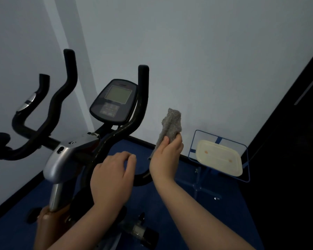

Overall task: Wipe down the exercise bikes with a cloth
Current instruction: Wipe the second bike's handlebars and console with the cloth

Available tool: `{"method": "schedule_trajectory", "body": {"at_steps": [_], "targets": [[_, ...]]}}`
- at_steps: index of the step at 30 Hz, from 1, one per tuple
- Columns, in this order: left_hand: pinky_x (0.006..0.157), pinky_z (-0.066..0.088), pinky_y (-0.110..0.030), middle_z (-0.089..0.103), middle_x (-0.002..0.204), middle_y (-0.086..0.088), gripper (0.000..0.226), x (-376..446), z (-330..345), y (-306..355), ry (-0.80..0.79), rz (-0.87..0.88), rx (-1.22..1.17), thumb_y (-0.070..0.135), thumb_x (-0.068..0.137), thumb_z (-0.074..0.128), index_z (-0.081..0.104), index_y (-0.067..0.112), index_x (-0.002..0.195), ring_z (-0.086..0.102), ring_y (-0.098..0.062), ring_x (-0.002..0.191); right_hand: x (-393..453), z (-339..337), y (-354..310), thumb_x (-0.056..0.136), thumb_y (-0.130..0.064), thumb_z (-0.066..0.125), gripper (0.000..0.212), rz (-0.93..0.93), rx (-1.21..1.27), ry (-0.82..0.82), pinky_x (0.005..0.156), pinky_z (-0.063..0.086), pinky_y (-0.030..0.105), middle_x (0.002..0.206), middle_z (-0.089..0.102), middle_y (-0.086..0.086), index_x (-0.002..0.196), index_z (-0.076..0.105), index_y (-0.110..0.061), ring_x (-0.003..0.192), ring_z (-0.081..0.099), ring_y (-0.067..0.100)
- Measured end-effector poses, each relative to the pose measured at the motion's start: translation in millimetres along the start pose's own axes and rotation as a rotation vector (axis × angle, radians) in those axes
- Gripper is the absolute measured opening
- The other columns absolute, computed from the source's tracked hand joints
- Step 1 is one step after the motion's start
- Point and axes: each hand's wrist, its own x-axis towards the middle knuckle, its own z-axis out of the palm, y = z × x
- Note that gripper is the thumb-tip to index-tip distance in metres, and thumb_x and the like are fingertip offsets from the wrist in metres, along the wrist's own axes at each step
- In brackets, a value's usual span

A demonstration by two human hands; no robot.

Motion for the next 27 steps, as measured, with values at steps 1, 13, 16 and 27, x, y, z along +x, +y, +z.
{"method": "schedule_trajectory", "body": {"at_steps": [1, 13, 16, 27], "targets": [[0.066, 0.041, -0.034, 0.061, 0.078, 0.016, 0.031, 0, 0, 0, 0.003, 0.003, -0.006, 0.042, 0.093, 0.036, 0.063, 0.031, 0.083, 0.056, -0.007, 0.073, 5, 0, -2, 0.102, -0.034, 0.027, 0.044, 0.008, 0.017, -0.006, 0.075, 0.037, 0.025, 0.133, 0.043, 0.006, 0.142, 0.029, -0.016, 0.103, 0.051, 0.018], [0.074, 0.036, -0.03, 0.06, 0.083, 0.022, 0.042, 4, 1, -2, -0.02, 0.01, 0.035, 0.052, 0.088, 0.023, 0.062, 0.035, 0.085, 0.054, -0.004, 0.082, 76, 3, -27, 0.1, -0.049, 0.027, 0.033, 0.032, 0.252, 0.105, 0.061, 0.04, 0.018, 0.08, 0.058, -0.017, 0.095, 0.052, -0.029, 0.073, 0.056, -0.001], [0.074, 0.036, -0.031, 0.06, 0.084, 0.021, 0.044, 4, 1, -1, -0.033, 0.013, 0.058, 0.052, 0.088, 0.021, 0.062, 0.035, 0.086, 0.055, -0.006, 0.084, 74, 0, -23, 0.102, -0.044, 0.026, 0.046, 0.233, 0.326, 0.163, 0.06, 0.041, 0.024, 0.079, 0.06, -0.007, 0.098, 0.061, -0.014, 0.075, 0.058, 0.012], [0.071, 0.041, -0.035, 0.062, 0.081, 0.015, 0.035, 4, 3, -3, 0.001, 0.034, 0.054, 0.044, 0.094, 0.032, 0.064, 0.03, 0.087, 0.058, -0.011, 0.08, -10, 3, 15, 0.102, -0.028, 0.03, 0.046, -0.182, -0.009, 0.001, 0.105, 0.03, 0.011, 0.154, 0.027, -0.005, 0.148, 0.024, -0.027, 0.134, 0.032, -0.002]]}}
